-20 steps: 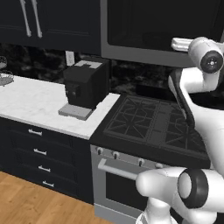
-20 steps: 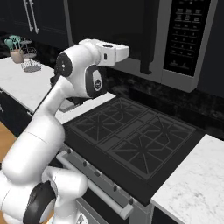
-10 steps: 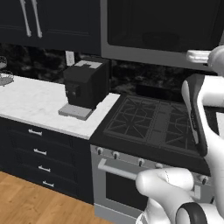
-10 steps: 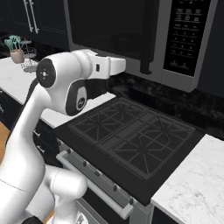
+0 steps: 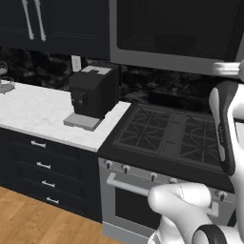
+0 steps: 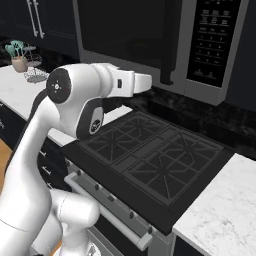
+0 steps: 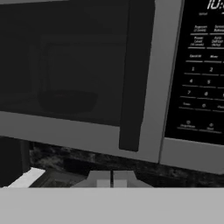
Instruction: Pick the lemon from the sink and place it in the bowl. Then pick the bowl and place it in the microwave. Then close the microwave door and press the start button.
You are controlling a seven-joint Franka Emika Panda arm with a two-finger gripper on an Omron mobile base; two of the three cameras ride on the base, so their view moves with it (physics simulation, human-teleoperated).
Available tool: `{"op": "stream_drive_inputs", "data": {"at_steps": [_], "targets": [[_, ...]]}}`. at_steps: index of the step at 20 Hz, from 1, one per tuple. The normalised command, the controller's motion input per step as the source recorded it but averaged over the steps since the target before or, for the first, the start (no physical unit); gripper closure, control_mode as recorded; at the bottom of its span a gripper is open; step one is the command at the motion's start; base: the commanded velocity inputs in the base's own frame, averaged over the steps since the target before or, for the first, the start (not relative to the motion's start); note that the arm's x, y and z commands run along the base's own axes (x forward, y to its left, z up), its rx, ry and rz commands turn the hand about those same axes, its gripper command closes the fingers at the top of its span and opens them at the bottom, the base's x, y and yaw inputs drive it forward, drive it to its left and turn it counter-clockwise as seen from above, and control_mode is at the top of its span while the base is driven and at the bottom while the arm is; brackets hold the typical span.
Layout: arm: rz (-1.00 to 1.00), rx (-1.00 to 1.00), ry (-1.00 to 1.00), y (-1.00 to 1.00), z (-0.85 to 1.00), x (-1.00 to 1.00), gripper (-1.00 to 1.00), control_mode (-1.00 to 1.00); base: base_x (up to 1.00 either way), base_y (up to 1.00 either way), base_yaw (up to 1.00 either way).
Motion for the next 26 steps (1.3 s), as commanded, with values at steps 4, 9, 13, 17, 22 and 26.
{"op": "stream_drive_inputs", "data": {"at_steps": [4, 9, 13, 17, 22, 26], "targets": [[0.0, 0.0, 0.0, -0.42, 0.11, 0.01, 1.0, -1.0, 0.0, 0.0, 0.0], [0.0, 0.0, -0.09, -0.65, 0.17, 0.0, 1.0, -1.0, 0.0, 0.0, 0.0], [0.0, 0.0, -0.11, -0.64, 0.09, 0.01, 1.0, -1.0, 0.0, 0.0, 0.0], [0.0, 0.0, -0.07, -0.46, 0.0, 0.08, 1.0, -1.0, 0.0, 0.0, 0.0], [0.0, 0.0, -0.01, -0.27, 0.0, 0.26, 1.0, -1.0, 0.0, 0.0, 0.0], [0.0, 0.0, 0.0, -0.33, 0.0, 0.26, 1.0, -1.0, 0.0, 0.0, 0.0]]}}
